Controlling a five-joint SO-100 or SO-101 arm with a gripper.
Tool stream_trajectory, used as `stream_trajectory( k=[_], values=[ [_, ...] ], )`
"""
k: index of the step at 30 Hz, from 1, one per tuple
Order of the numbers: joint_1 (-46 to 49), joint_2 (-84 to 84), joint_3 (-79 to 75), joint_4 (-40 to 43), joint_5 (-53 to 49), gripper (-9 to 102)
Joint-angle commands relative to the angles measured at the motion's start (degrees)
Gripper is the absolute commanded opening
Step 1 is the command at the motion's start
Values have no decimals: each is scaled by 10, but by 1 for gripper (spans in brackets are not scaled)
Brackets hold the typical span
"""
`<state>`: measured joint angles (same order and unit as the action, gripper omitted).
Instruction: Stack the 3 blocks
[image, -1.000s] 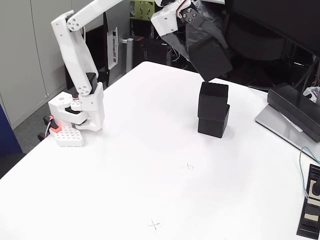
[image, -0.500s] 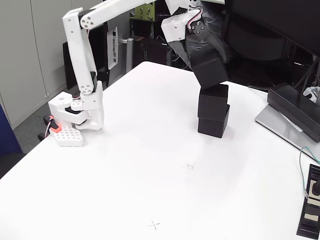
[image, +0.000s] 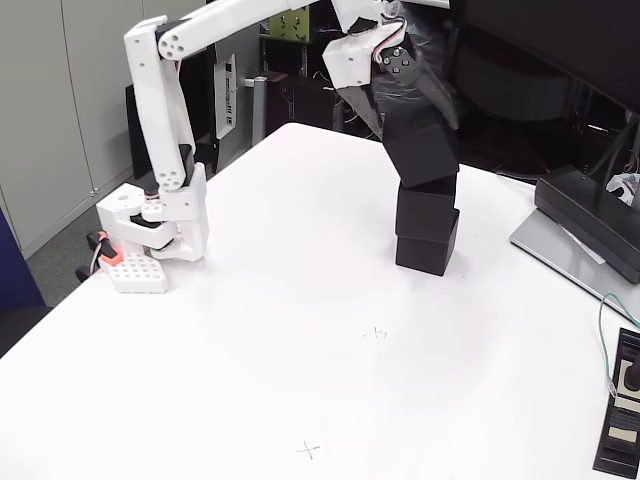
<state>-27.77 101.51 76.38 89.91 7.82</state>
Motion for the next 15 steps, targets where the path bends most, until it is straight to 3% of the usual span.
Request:
stream_trajectory(
  k=[1, 9, 15],
  values=[
    [8, 3, -15, -4, 4, 15],
    [10, 3, -14, -4, 4, 16],
    [7, 2, -13, -2, 3, 26]
  ],
)
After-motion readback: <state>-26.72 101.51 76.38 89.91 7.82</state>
